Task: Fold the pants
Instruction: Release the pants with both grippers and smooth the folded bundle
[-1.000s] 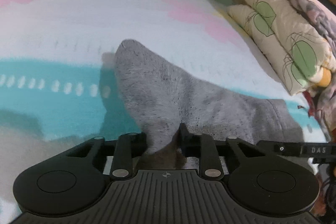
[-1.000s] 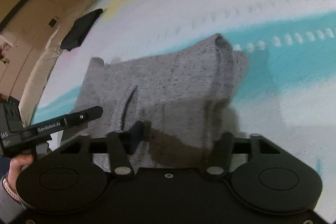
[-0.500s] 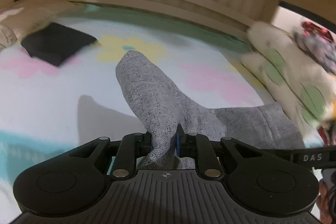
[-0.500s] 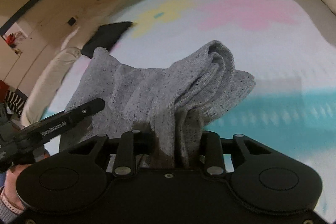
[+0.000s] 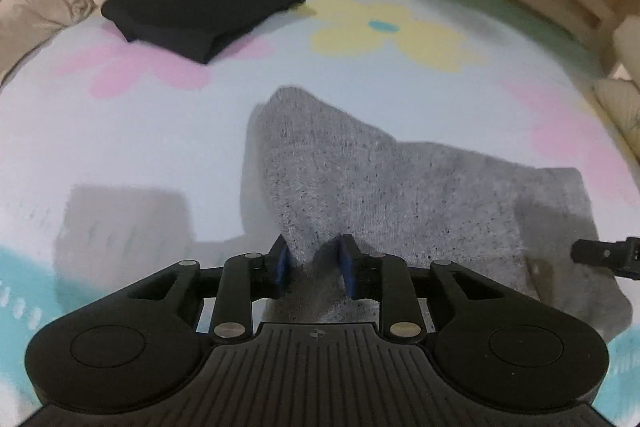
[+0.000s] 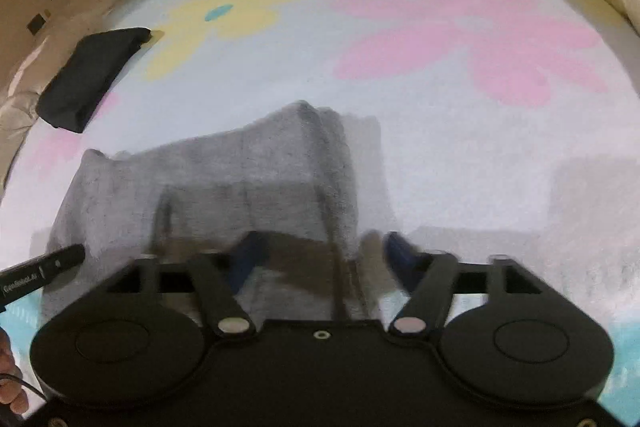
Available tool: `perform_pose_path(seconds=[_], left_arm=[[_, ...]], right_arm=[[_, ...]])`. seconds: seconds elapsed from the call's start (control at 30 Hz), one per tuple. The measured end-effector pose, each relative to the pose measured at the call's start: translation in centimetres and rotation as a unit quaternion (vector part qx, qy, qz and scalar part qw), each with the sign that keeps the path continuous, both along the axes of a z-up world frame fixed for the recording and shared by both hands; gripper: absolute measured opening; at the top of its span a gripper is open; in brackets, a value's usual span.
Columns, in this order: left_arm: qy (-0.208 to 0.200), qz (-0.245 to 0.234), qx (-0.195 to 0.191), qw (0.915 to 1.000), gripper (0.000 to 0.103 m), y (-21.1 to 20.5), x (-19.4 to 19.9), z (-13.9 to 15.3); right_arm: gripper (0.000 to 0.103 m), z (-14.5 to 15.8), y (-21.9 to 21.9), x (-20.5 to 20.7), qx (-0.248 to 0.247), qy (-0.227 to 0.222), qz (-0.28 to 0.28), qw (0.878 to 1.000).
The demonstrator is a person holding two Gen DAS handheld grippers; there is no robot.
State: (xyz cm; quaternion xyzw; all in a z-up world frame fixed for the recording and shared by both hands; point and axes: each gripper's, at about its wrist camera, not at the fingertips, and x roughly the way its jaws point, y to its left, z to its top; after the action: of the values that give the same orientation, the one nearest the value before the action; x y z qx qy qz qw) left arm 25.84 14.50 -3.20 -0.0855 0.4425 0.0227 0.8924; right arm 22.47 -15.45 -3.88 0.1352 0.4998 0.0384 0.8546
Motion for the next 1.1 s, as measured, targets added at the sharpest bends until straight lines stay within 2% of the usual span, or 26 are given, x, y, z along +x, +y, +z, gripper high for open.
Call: perform_pose_path(seconds=[0.07, 0.17, 0.23, 0.33, 0.4, 0.47, 0.57, 0.63, 0.73, 0.87, 1.1], left_arm=[[0.000, 0.000, 0.016, 0.9999, 0.025, -0.1, -0.4, 0.9], [-0.032, 0.013, 0.029, 0.9990, 0.025, -0.6, -2.6, 2.9], [-0.051, 0.012, 0.028, 0.9982, 0.025, -1.3, -4.6, 3.9], [-0.060, -0.005, 0.047, 0.9971, 0.025, -2.8, -7.2, 3.5], [-0.044, -0.012, 0.058, 0.9972, 0.025, -3.6, -8.3, 2.5], [-0.016, -0.015, 0.065, 0.9977, 0.026, -3.9, -8.5, 0.6], [-0.028, -0.012, 0.073, 0.9969, 0.027, -4.2, -9.0, -0.6], [-0.022, -0.017, 0.088, 0.9957, 0.027, -4.6, -8.8, -0.1], [-0.014, -0.021, 0.091, 0.9955, 0.026, -4.7, -8.7, 0.8], [-0.017, -0.014, 0.073, 0.9971, 0.027, -4.4, -10.0, 2.4], [-0.019, -0.003, 0.068, 0.9975, 0.027, -4.2, -13.5, 4.9]], right_arm=[[0.077, 0.3, -0.2, -0.4, 0.004, -0.012, -0.009, 1.000], [0.079, 2.3, 0.6, -1.2, -0.025, -0.050, 0.007, 0.998], [0.085, 3.6, 1.5, -2.6, -0.031, -0.076, 0.022, 0.996], [0.088, 4.7, 2.9, -4.5, -0.016, -0.098, 0.052, 0.994], [0.091, 4.7, 3.0, -5.9, -0.025, -0.095, 0.073, 0.992], [0.091, 3.7, 3.5, -6.7, -0.057, -0.080, 0.089, 0.991], [0.091, 0.6, 4.3, -6.2, -0.107, -0.030, 0.093, 0.989], [0.096, -0.8, 3.3, -5.9, -0.079, -0.007, 0.075, 0.994], [0.097, -1.1, 1.8, -5.3, -0.027, 0.020, 0.034, 0.999], [0.097, 1.2, 2.0, -6.3, -0.053, 0.001, 0.032, 0.998], [0.101, 5.5, 3.0, -10.2, -0.076, -0.058, 0.018, 0.995]])
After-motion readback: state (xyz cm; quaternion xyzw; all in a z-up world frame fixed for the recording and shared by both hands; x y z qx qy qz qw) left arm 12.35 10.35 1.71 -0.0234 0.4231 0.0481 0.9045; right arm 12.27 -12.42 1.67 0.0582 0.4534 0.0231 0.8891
